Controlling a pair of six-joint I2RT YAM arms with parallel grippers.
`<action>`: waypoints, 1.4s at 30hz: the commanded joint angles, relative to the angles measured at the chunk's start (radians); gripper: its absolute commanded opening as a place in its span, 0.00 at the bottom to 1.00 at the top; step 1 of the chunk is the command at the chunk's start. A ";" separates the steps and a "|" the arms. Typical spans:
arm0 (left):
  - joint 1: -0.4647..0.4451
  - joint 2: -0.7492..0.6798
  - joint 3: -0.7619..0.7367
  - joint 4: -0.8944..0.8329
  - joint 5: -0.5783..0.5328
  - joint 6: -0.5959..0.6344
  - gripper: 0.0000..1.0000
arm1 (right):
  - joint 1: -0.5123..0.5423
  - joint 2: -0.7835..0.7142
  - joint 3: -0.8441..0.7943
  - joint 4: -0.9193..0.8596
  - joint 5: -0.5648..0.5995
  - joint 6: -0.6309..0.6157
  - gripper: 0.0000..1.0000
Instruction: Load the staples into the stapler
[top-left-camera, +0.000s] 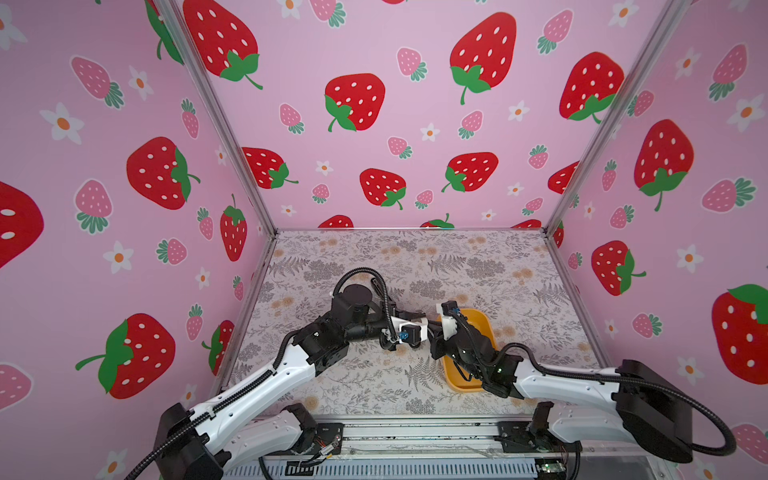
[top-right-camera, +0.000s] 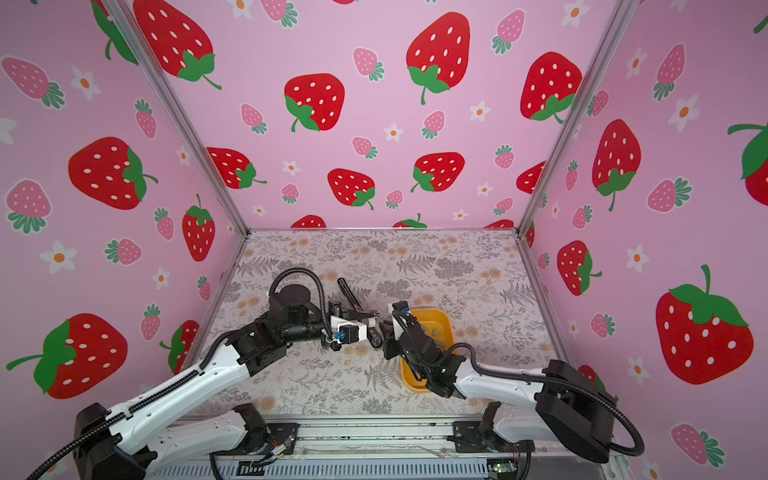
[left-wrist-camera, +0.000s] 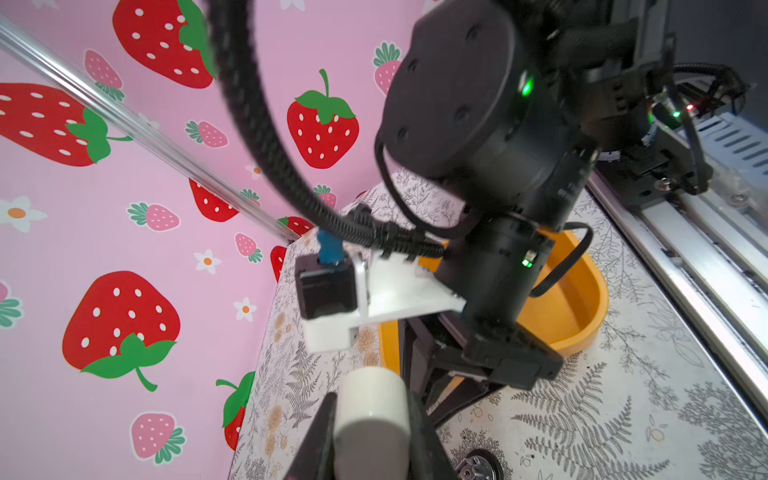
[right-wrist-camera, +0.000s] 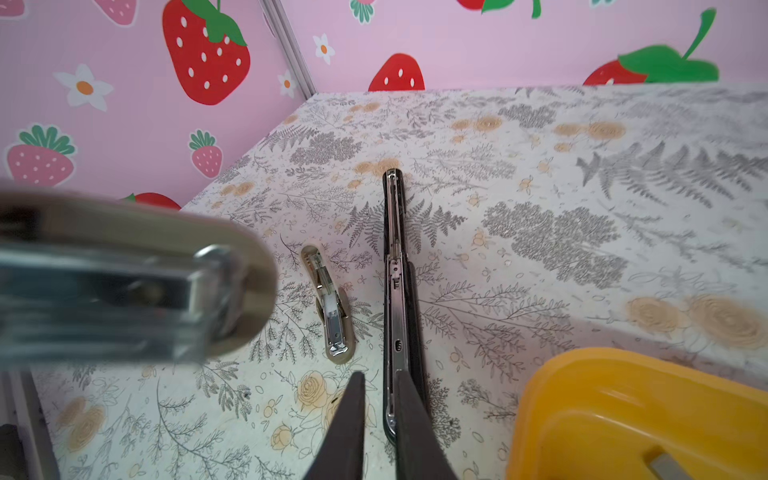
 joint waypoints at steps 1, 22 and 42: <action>0.021 0.007 0.009 0.083 -0.021 -0.097 0.00 | -0.005 -0.115 -0.127 0.190 0.052 -0.185 0.22; 0.067 0.063 0.086 -0.055 0.335 -0.055 0.00 | -0.005 -0.089 0.049 0.084 -0.396 -0.765 0.84; 0.075 0.069 0.106 -0.113 0.395 -0.010 0.00 | -0.005 -0.164 0.035 0.014 -0.477 -0.792 0.57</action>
